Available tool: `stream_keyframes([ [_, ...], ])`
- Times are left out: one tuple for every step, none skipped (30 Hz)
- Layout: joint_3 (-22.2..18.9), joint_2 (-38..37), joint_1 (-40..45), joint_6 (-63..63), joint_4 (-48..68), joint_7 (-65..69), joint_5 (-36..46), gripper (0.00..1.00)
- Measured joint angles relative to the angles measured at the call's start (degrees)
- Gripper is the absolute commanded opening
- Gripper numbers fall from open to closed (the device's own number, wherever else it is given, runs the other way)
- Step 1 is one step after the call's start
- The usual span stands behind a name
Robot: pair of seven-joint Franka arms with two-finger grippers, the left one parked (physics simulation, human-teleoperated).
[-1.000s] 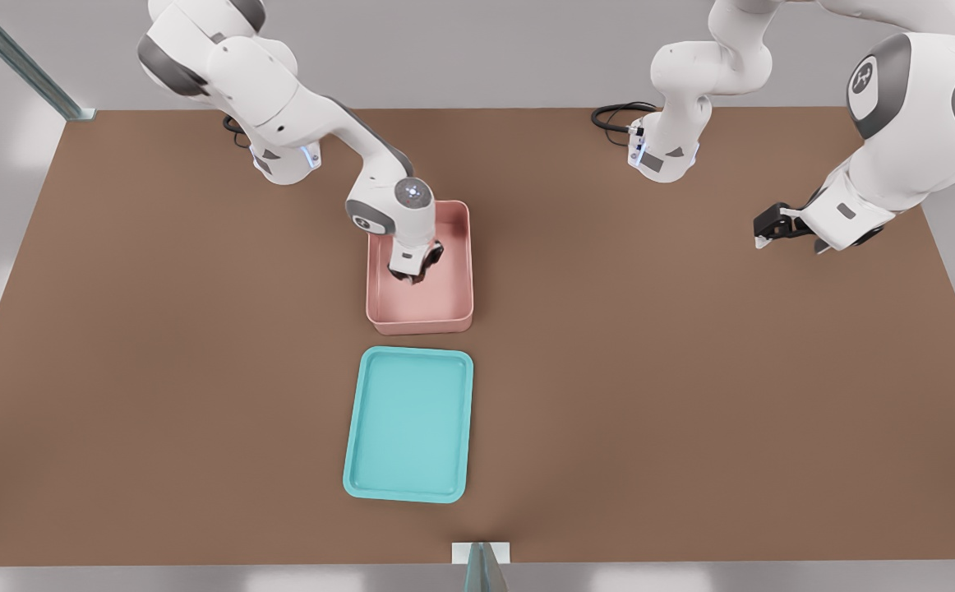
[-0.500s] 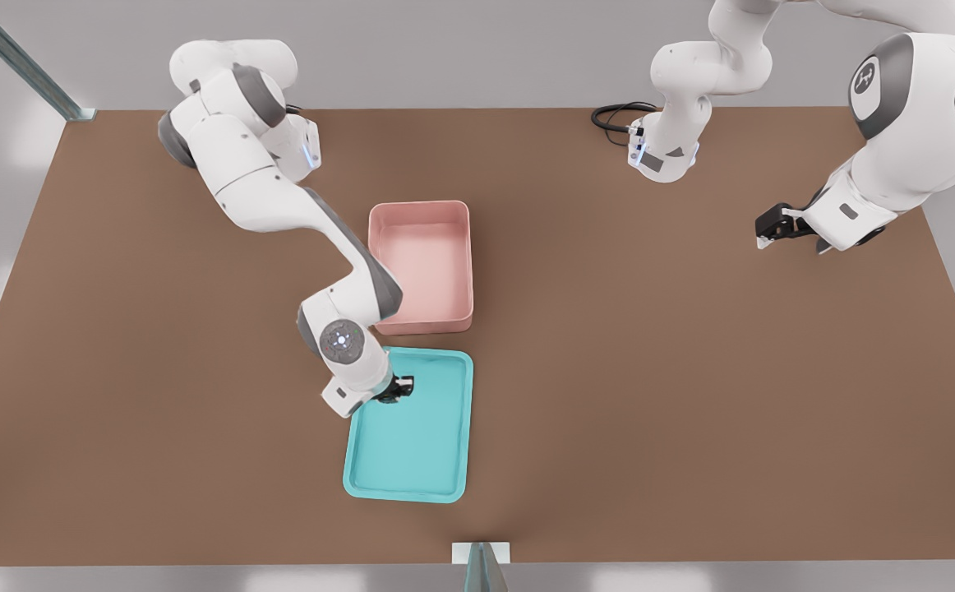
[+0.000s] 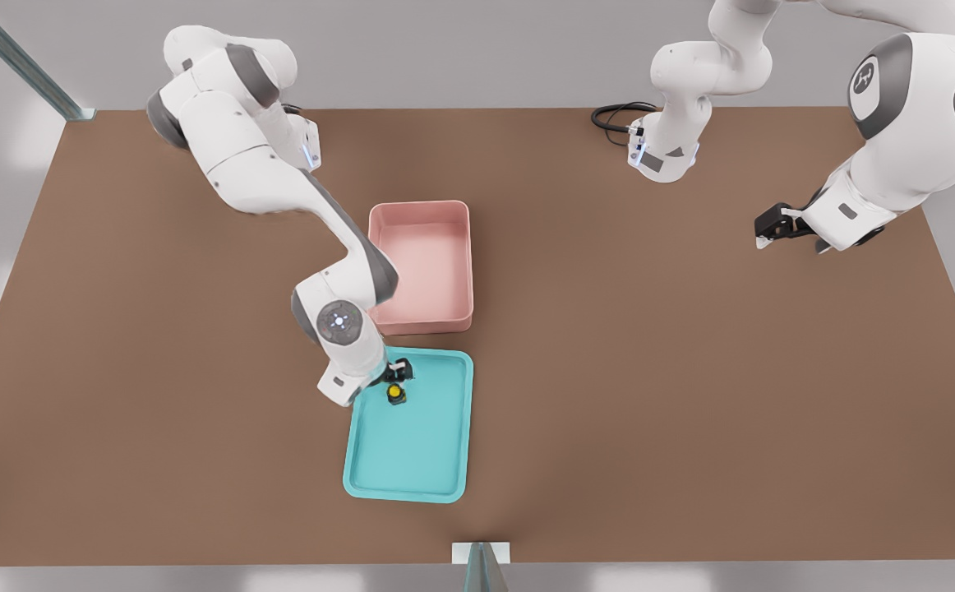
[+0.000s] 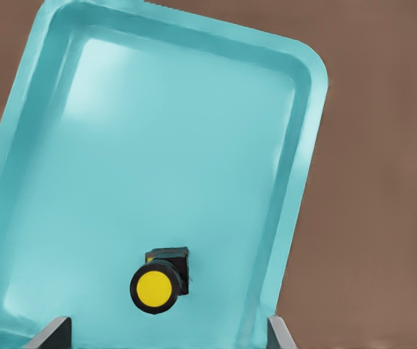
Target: The left arm remains still, and the right arm places the button from the box into the tray
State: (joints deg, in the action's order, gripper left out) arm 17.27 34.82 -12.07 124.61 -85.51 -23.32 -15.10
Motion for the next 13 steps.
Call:
stream_keyframes([
  [-1.15,-5.89,0.97,-1.01,-2.0,0.26,0.81,1.0],
  [-2.85,-10.81,2.25,-2.51,-2.83,0.56,2.37,1.0],
  [-4.99,-14.66,3.45,-4.57,-2.34,1.01,4.21,1.0],
  [-6.52,-17.37,4.85,-7.23,-0.77,1.62,5.63,1.0],
  [-7.86,-19.68,6.15,-9.97,0.5,2.42,6.72,1.0],
  [-9.59,-21.11,6.92,-12.82,2.39,3.37,7.54,1.0],
  [-10.98,-21.77,7.59,-15.75,4.44,4.34,8.32,1.0],
  [-12.29,-22.0,7.83,-18.3,5.88,5.41,9.01,1.0],
  [-13.09,-22.06,8.07,-20.44,6.8,6.49,9.52,1.0],
  [-13.51,-22.07,8.14,-22.23,7.24,7.51,9.9,1.0],
  [-13.72,-22.02,8.05,-23.7,7.47,8.47,10.2,1.0],
  [-13.82,-21.91,7.9,-24.93,7.58,9.38,10.41,1.0],
  [-13.87,-21.78,7.79,-25.95,7.65,10.25,10.56,1.0],
])
